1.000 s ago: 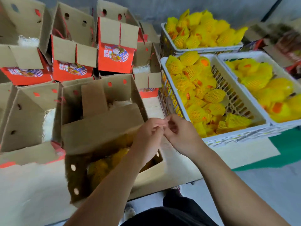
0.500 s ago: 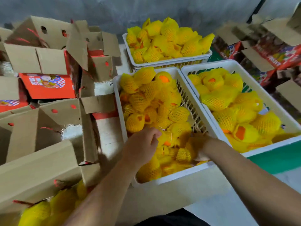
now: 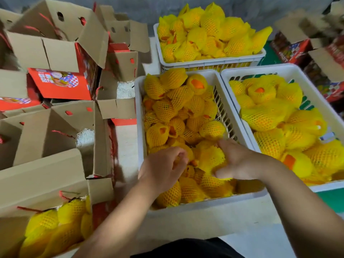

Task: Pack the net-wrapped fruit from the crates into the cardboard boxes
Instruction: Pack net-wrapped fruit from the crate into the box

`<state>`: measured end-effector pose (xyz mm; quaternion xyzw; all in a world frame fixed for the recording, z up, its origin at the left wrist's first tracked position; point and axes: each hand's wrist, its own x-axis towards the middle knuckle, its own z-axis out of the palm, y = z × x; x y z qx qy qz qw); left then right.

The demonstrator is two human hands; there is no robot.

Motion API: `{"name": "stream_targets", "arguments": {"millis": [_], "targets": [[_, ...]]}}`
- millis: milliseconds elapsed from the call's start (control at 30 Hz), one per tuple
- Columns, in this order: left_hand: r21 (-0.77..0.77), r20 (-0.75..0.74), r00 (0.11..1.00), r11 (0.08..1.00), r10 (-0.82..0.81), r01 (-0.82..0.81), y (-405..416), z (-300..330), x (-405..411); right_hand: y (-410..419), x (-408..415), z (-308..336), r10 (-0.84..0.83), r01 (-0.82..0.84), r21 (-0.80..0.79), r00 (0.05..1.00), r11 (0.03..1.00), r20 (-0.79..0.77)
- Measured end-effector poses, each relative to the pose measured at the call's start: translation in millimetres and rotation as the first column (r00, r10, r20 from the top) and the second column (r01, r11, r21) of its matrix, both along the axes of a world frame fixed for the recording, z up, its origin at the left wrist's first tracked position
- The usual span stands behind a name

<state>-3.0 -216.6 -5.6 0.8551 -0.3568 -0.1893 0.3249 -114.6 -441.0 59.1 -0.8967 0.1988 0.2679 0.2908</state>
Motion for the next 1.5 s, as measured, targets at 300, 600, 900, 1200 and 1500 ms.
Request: {"name": "stream_targets", "arguments": {"millis": [300, 600, 900, 1200, 1500], "targets": [[-0.138, -0.989, 0.137, 0.737, -0.062, -0.661, -31, 16, -18, 49, 24, -29, -0.598, 0.202, 0.809, 0.772, 0.552, 0.215], [-0.115, -0.971, 0.227, 0.676, 0.079, -0.728, -30, 11, -21, 60, 25, -46, -0.559, 0.16, 0.767, 0.777, 0.621, 0.29], [-0.323, -0.733, 0.62, 0.659, 0.281, -0.68, -31, 15, -29, 84, 21, -61, -0.754, 0.204, 0.915, 0.641, 0.348, 0.144], [-0.373, -0.625, 0.77, 0.817, 0.128, -0.439, -15, 32, -24, 81, 18, -50, -0.708, 0.199, 0.911, 0.694, 0.362, 0.13], [-0.214, -0.955, 0.292, 0.583, 0.042, -0.784, -7, 21, -19, -10, 52, -31, -0.242, 0.182, 0.286, 0.952, 0.941, 0.189]]}}
